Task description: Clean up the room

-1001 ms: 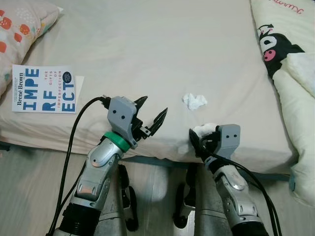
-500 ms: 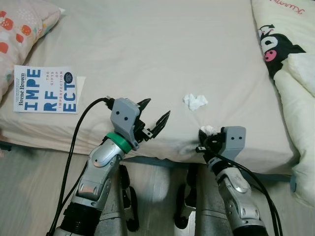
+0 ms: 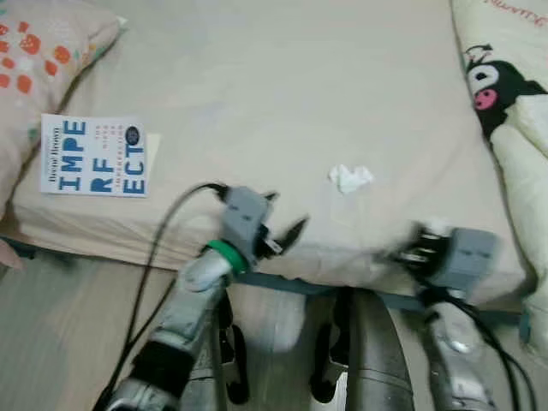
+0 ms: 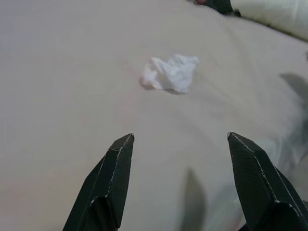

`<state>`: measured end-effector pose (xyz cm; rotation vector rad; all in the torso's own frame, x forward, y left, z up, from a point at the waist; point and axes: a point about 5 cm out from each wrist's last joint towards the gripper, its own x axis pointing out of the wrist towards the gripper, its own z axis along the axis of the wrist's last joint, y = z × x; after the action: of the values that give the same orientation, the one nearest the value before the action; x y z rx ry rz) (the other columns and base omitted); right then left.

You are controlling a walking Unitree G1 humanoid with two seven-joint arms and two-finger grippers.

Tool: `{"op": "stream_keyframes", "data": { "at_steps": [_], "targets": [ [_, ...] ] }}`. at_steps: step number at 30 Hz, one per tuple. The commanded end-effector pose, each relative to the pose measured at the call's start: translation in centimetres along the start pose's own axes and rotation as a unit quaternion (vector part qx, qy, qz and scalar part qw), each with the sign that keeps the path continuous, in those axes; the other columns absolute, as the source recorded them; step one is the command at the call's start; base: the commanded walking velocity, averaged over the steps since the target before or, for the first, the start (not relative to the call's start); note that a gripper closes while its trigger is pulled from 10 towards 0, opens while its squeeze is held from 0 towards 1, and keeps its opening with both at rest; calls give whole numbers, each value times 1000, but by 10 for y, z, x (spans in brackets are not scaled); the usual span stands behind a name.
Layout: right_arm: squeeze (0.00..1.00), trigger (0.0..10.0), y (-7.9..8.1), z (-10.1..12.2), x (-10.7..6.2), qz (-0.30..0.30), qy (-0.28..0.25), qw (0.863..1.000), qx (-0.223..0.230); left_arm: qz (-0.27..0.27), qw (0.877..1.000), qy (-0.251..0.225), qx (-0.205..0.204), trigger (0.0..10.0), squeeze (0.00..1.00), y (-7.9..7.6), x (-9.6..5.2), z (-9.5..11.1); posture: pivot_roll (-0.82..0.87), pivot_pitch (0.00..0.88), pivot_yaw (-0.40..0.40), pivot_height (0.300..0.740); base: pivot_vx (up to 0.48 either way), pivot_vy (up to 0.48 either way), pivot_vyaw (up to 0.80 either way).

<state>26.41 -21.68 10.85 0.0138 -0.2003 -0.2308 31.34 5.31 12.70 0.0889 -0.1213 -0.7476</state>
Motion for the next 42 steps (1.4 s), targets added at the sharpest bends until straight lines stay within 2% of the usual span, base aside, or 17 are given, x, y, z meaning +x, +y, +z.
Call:
{"op": "stream_keyframes", "data": {
  "at_steps": [1, 2, 3, 7, 11, 12, 14, 15, 27, 28, 29, 30, 34, 36, 37, 40, 42],
  "targets": [
    [0, 0, -2, -2, -6, -7, 2, 1000, -6, 5, 1000, 19, -5, 10000, 0, -2, -1, -12, -38, 269, 138, 600, 0, 0, 0],
    [0, 0, -3, 0, -6, -12, -5, 1000, -7, 5, 1000, 25, -15, 10000, 0, -2, 2, -15, -38, 269, 138, 600, 0, 0, 0],
    [0, 0, -5, 4, -6, -17, -12, 1000, -8, 1, 999, 30, -25, 10000, 1000, -4, 6, -17, -69, 270, 163, 600, 0, 0, 0],
    [0, 0, -4, 10, -9, 1, -26, 1000, -6, -5, 999, 24, -34, 10000, 1000, -7, 20, -13, -89, 264, 187, 600, 0, 0, 0],
    [0, 0, -1, 10, -9, 10, -26, 1000, -6, 2, 999, 17, -38, 10000, 1000, -5, 21, -11, -91, 261, 188, 600, 0, 0, 0],
    [0, 0, 4, 9, -10, 24, -26, 999, -6, 8, 999, 5, -49, 10000, 616, -4, 21, -8, -95, 248, 188, 600, 0, 0, 0],
    [0, 0, 4, 9, -10, 24, -26, 999, -6, 8, 999, 5, -49, 10000, 616, -4, 21, -8, -95, 248, 188, 600, 0, 0, 0],
    [0, 0, 8, 8, -13, 33, -25, 999, -6, 9, 998, -8, -65, 10000, 0, -3, 21, -7, -99, 235, 184, 600, 0, 0, 0],
    [0, 0, 18, 2, -17, 45, -3, 999, -9, 0, 996, 0, -87, 10000, 0, -17, 30, -18, -132, 218, 171, 600, 0, 0, 0],
    [0, 6157, 19, -1, -16, 49, 4, 999, -22, 26, 996, 11, -90, 10000, 0, -10, 29, -21, -133, 210, 167, 600, 0, 0, 0],
    [0, 6157, 19, -1, -16, 49, 4, 999, -22, 26, 996, 11, -90, 10000, 0, -10, 29, -21, -133, 210, 167, 600, 0, 0, 0],
    [0, 10000, 21, -4, -13, 55, 14, 998, -39, 79, 992, 28, -99, 10000, 0, 3, 23, -26, -127, 193, 152, 600, 0, 0, 0],
    [0, 10000, 22, -5, -11, 59, 20, 997, -44, 110, 988, 36, -107, 10000, 0, 12, 18, -29, -125, 189, 148, 600, 0, 0, 0],
    [0, 10000, 27, -3, -6, 73, 9, 996, -55, 179, 978, 28, -104, 10000, 0, 34, -3, -32, -102, 172, 104, 600, 0, 0, 0],
    [0, 10000, 27, -3, -6, 73, 9, 996, -55, 179, 978, 28, -104, 10000, 0, 34, -3, -32, -102, 172, 104, 600, 0, 0, 0],
    [0, 10000, 33, -2, 0, 91, 4, 994, -62, 245, 965, 11, -98, 10000, 0, 52, -25, -33, -55, 148, 34, 600, 0, 0, 0],
    [0, 10000, 44, -5, 6, 119, 4, 991, -63, 307, 948, -6, -84, 10000, 0, 68, -49, -31, -34, 137, 1, 600, 0, 0, 0]
  ]
}}
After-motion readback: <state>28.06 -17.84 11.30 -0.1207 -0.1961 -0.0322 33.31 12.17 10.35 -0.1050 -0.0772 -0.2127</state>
